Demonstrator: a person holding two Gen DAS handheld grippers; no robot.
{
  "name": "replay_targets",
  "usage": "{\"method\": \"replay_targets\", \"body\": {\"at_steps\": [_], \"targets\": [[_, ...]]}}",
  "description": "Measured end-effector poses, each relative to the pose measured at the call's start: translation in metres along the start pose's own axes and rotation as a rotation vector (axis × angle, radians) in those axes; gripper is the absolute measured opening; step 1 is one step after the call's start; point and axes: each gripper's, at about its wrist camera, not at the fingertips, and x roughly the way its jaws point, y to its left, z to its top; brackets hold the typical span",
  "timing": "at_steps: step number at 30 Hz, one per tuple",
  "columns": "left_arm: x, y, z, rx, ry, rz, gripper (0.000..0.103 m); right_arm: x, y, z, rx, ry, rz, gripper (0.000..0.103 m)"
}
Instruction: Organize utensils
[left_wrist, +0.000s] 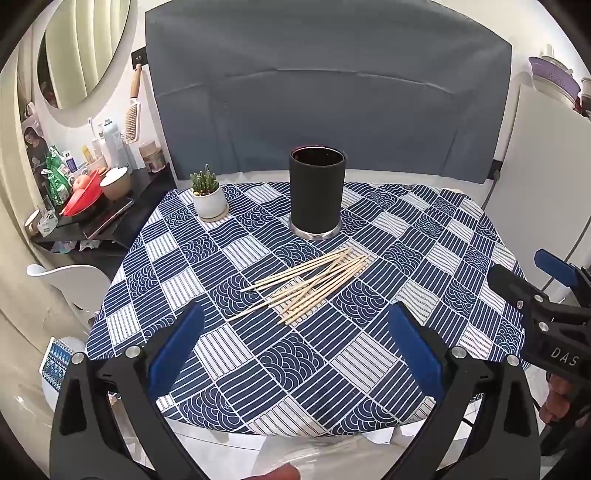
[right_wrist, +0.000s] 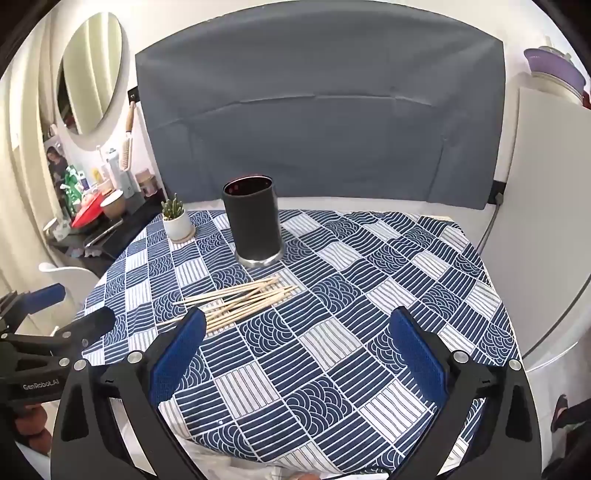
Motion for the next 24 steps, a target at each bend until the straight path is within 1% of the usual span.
{"method": "replay_targets", "body": {"at_steps": [14,24], "targets": [[0.0008,-0.0020,-0.0019,-0.005,0.006,0.003,0.097,0.0036,-0.0067,0.0007,0.003,0.006,-0.007,0.096],[0.0020,-0.0021,-0.0020,-0.006,0.005,0.007,0.097,0.0054,-0.0039,0.0036,-0.013,0.009,-0.005,0.096]]}}
